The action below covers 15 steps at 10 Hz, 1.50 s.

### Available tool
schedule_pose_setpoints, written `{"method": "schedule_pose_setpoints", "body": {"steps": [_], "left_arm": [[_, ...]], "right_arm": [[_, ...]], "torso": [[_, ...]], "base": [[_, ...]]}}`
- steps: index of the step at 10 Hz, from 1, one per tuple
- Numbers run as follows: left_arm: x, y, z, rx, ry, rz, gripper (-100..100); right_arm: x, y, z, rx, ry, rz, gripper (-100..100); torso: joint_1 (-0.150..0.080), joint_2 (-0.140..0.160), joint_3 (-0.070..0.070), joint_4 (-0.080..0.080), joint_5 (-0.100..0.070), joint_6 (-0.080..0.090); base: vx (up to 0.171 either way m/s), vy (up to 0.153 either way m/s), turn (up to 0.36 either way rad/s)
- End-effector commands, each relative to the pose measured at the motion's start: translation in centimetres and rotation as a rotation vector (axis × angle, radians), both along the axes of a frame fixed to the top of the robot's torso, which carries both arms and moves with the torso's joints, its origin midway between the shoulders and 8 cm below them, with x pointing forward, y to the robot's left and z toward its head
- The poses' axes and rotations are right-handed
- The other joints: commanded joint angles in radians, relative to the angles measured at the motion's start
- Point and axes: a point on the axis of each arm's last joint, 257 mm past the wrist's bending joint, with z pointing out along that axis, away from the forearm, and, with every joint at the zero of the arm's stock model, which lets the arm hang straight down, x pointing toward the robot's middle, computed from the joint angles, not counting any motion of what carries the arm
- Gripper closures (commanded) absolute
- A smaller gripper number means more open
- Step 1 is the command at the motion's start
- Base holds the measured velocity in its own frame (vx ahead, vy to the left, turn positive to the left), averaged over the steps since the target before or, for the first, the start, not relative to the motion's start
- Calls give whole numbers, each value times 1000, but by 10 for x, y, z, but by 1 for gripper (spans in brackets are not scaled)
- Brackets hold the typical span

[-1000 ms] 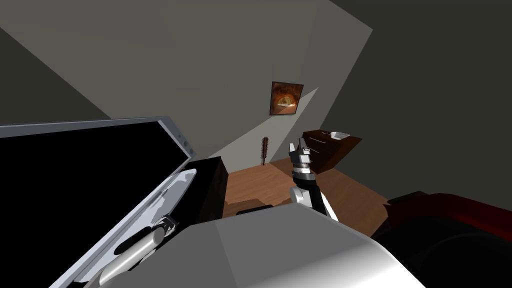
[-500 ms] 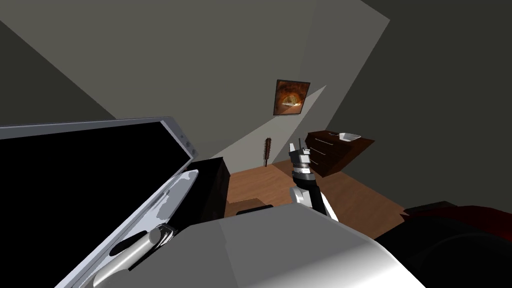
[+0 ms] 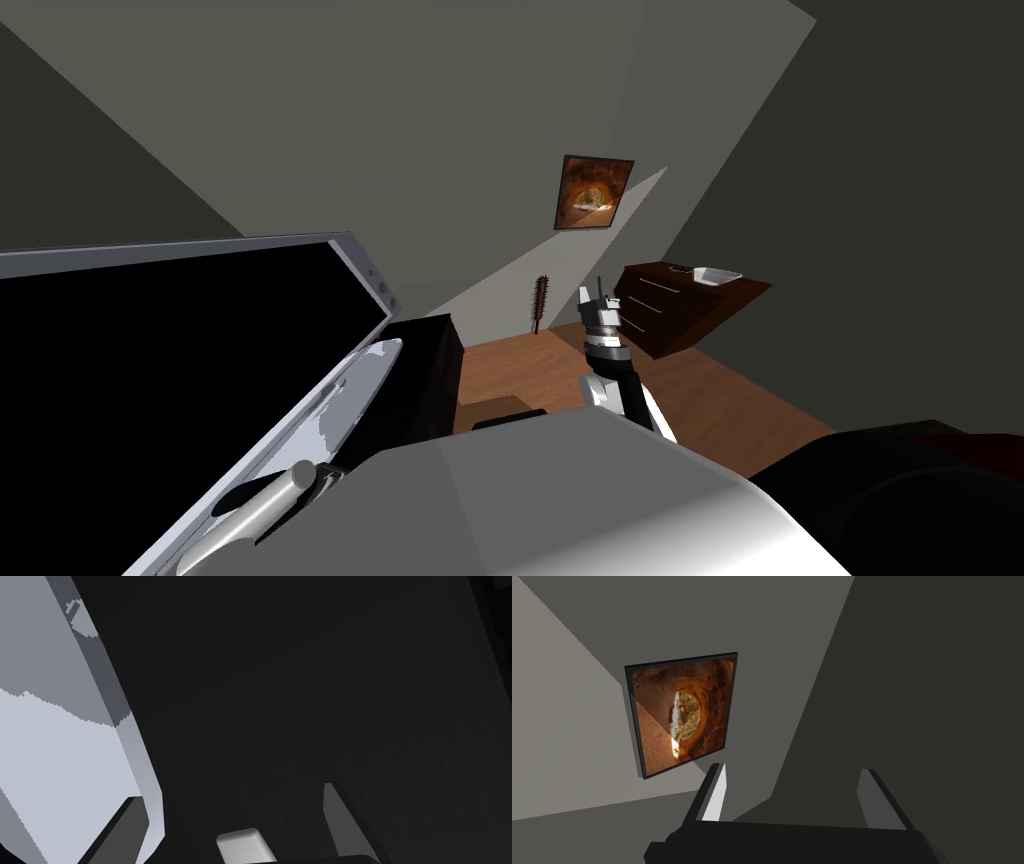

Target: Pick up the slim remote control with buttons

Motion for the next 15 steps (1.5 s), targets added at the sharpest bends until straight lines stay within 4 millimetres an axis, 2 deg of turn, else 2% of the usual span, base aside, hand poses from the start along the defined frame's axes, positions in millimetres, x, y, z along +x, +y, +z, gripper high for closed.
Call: {"method": "schedule_pose_setpoints", "body": {"steps": [1,2,6,11,12,14,15], "left_arm": [[-13,-10,-10,-65,31,61,-100],[-13,-10,-10,-65,31,61,-100],[-38,-34,-25,-199,92,192,-100],[-60,-65,-37,-319,154,308,-100],[-60,-65,-37,-319,154,308,-100],[-73,-84,-45,-364,187,344,-100],[-73,-84,-45,-364,187,344,-100]], "right_arm": [[0,0,0,0,0,0,0],[0,0,0,0,0,0,0],[0,0,0,0,0,0,0],[0,0,0,0,0,0,0],[0,0,0,0,0,0,0],[0,0,0,0,0,0,0],[0,0,0,0,0,0,0]], "torso": [[0,0,0,0,0,0],[1,0,0,0,0,0],[3,3,2,1,1,0],[2,6,3,1,1,0],[4,8,4,2,1,0],[1,7,4,1,0,0],[2,8,4,2,1,0]], "base": [[33,78,63],[21,69,41],[-2,90,69],[-44,94,73],[-57,80,17],[-56,83,53],[-47,82,15]]}}
